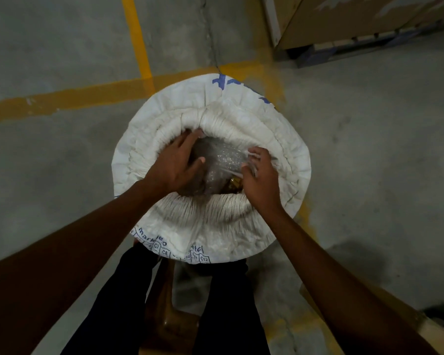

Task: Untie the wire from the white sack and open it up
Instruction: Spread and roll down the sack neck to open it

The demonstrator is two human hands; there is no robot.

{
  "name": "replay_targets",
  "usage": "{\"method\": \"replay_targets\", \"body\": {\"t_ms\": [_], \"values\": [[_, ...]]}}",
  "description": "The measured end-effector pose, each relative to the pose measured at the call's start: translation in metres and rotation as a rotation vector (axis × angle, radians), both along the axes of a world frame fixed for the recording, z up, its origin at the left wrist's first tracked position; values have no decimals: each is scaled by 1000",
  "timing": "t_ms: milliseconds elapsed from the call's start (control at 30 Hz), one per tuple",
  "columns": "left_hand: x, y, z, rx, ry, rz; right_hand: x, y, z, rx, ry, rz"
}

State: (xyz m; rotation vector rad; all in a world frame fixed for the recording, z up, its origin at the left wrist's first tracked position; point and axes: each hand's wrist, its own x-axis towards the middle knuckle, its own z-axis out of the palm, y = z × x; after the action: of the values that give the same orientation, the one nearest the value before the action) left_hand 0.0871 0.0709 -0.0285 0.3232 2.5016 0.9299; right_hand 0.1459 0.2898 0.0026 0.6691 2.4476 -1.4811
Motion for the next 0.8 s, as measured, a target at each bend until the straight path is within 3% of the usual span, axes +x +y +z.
{"method": "replay_targets", "body": {"t_ms": [67,133,200,333,500,667,733,800], "values": [[-4,2,1,19,17,44,-15,-13,1,-88,-39,-150],[-9,6,1,36,39,61,-34,-27,2,-353,-115,-303],[-12,8,0,42,67,67,-50,-39,5,-452,-134,-321],[-23,8,-2,33,139,117,-60,-49,-4,-88,43,-44],[-39,-1,2,-31,244,103,-66,-15,-21,329,294,136],[-48,-6,-2,-294,267,-1,-69,-9,-38,815,120,452],[-49,-4,-2,-334,270,6,-71,-12,-37,810,118,455],[-48,-3,0,-306,279,10,-77,-14,-34,620,166,404]]}}
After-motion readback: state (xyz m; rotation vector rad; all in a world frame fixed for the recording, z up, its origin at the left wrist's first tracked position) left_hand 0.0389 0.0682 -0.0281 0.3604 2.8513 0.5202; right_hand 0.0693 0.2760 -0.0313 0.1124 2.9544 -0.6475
